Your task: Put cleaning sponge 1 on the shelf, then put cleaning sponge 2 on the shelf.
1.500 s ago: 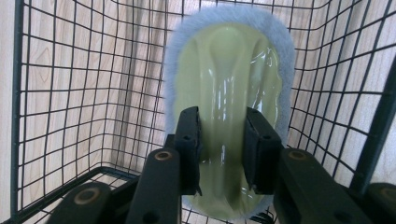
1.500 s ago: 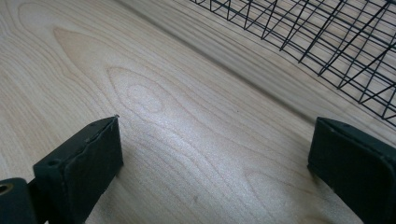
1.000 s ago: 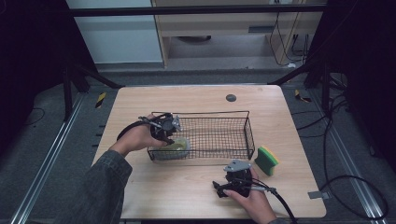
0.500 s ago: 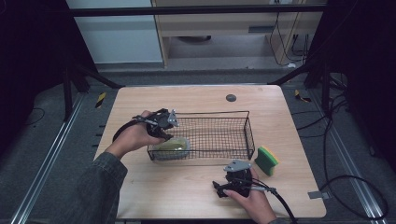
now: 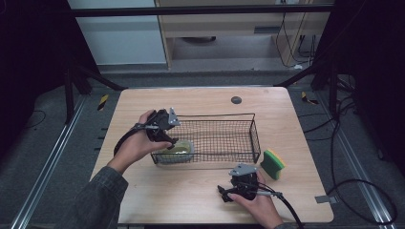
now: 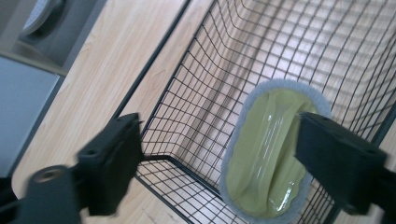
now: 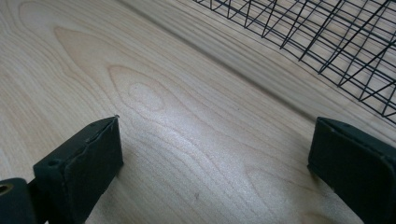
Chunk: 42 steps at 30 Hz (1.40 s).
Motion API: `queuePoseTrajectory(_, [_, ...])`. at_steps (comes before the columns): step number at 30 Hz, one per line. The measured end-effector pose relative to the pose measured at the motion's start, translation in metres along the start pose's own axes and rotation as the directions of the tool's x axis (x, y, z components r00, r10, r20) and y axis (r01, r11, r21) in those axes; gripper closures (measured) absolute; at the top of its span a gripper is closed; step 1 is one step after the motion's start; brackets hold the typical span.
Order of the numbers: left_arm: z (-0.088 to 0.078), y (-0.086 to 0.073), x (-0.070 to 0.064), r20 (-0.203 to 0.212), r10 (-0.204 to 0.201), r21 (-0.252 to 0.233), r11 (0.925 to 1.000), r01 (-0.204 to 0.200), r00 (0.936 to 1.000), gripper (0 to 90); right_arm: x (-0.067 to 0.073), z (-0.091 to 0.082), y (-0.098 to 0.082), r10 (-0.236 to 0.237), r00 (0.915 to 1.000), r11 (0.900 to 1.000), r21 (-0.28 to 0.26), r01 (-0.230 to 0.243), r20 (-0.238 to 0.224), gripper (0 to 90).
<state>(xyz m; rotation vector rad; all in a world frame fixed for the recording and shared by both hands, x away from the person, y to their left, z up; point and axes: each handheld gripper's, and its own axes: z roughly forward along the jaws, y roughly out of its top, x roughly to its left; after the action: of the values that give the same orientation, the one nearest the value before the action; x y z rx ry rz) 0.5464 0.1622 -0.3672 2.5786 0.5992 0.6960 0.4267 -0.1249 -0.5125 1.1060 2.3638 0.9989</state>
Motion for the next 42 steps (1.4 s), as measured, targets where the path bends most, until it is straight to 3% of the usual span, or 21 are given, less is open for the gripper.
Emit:
queuePoseTrajectory(3, [-0.007,-0.007,0.003,0.001,-0.066,-0.039,0.9971,0.066,0.9978,6.0,0.0,-0.001,0.0,-0.025,0.9996,1.0,0.008,0.025,-0.014,4.1])
queuePoseTrajectory(4, [-0.009,-0.011,0.004,-0.008,-0.088,-0.049,0.995,0.087,0.9961,5.7,0.001,-0.002,0.001,-0.012,0.9998,1.0,0.014,0.013,-0.018,5.0])
queuePoseTrajectory(7, [-0.017,-0.021,0.008,-0.018,-0.153,-0.078,0.9854,0.151,0.988,5.5,0.003,-0.005,0.002,-0.05,0.9988,0.999,0.01,0.05,-0.003,8.1])
queuePoseTrajectory(10, [-0.027,-0.039,0.01,-0.066,-0.21,-0.103,0.9739,0.202,0.9756,5.0,0.004,-0.013,0.005,-0.05,0.9987,0.999,-0.001,0.05,0.014,11.2])
queuePoseTrajectory(14, [-0.036,-0.078,0.009,-0.097,-0.311,-0.118,0.9469,0.299,0.9455,4.7,0.007,-0.028,0.01,-0.049,0.9984,0.999,0.017,0.049,0.028,16.6])
queuePoseTrajectory(16, [-0.036,-0.097,0.006,-0.101,-0.36,-0.138,0.9281,0.346,0.9273,4.8,0.007,-0.039,0.014,-0.051,0.9976,0.998,0.033,0.05,0.046,19.7])
queuePoseTrajectory(18, [-0.033,-0.115,0.003,-0.107,-0.381,-0.137,0.9206,0.366,0.9184,4.6,0.005,-0.052,0.02,-0.047,0.9972,0.999,0.024,0.046,0.058,22.1])
queuePoseTrajectory(20, [-0.027,-0.132,-0.001,-0.107,-0.429,-0.143,0.8992,0.414,0.8967,4.7,0.003,-0.065,0.026,-0.037,0.9972,0.999,0.016,0.036,0.064,24.3])
queuePoseTrajectory(21, [-0.021,-0.139,-0.002,-0.101,-0.438,-0.128,0.8963,0.424,0.8935,4.8,0.002,-0.073,0.03,-0.037,0.9967,0.999,0.013,0.036,0.073,24.9])
queuePoseTrajectory(22, [-0.016,-0.145,-0.003,-0.09,-0.436,-0.097,0.8985,0.428,0.8952,4.9,0.0,-0.081,0.034,-0.034,0.9958,0.999,0.01,0.033,0.085,25.5])
queuePoseTrajectory(24, [-0.004,-0.158,-0.009,-0.093,-0.443,-0.072,0.8962,0.438,0.8916,4.9,-0.006,-0.096,0.044,-0.033,0.9938,0.999,0.004,0.032,0.106,26.1])
queuePoseTrajectory(25, [0.0,-0.161,-0.012,-0.086,-0.443,-0.056,0.8964,0.44,0.8924,4.7,-0.011,-0.106,0.049,-0.018,0.9928,1.0,0.001,0.018,0.119,26.5])
queuePoseTrajectory(27, [0.011,-0.169,-0.019,-0.078,-0.42,-0.018,0.9073,0.42,0.904,4.6,-0.021,-0.117,0.056,-0.007,0.9898,1.0,-0.004,0.008,0.142,27.2])
queuePoseTrajectory(28, [0.013,-0.172,-0.02,-0.076,-0.425,-0.014,0.905,0.425,0.902,4.4,-0.029,-0.124,0.061,0.009,0.9884,1.0,-0.001,-0.009,0.151,27.4])
queuePoseTrajectory(30, [0.019,-0.177,-0.024,-0.059,-0.449,-0.012,0.8934,0.449,0.8916,4.4,-0.041,-0.131,0.066,0.021,0.9867,1.0,0.013,-0.023,0.161,27.5])
queuePoseTrajectory(33, [0.026,-0.183,-0.028,-0.048,-0.459,-0.005,0.8885,0.459,0.8874,4.3,-0.062,-0.141,0.073,0.037,0.9798,0.998,0.05,-0.047,0.196,29.9])
queuePoseTrajectory(36, [0.031,-0.189,-0.031,-0.029,-0.493,-0.015,0.8701,0.493,0.8696,4.3,-0.079,-0.147,0.077,0.031,0.976,0.994,0.097,-0.053,0.215,32.4])
queuePoseTrajectory(38, [0.031,-0.192,-0.031,-0.012,-0.502,-0.027,0.8647,0.502,0.8648,3.0,-0.088,-0.148,0.077,0.024,0.9755,0.991,0.124,-0.052,0.219,34.7])
queuePoseTrajectory(39, [0.03,-0.193,-0.03,-0.031,-0.513,-0.031,0.858,0.513,0.8576,3.6,-0.092,-0.148,0.077,0.024,0.9757,0.989,0.136,-0.055,0.218,35.9])
queuePoseTrajectory(40, [0.03,-0.195,-0.029,-0.038,-0.519,-0.033,0.855,0.518,0.8542,4.0,-0.096,-0.147,0.075,0.037,0.9772,0.986,0.154,-0.071,0.209,36.6])
queuePoseTrajectory(42, [0.03,-0.199,-0.028,-0.029,-0.547,-0.039,0.8366,0.546,0.8363,4.0,-0.099,-0.144,0.073,0.037,0.9779,0.981,0.178,-0.075,0.206,36.7])
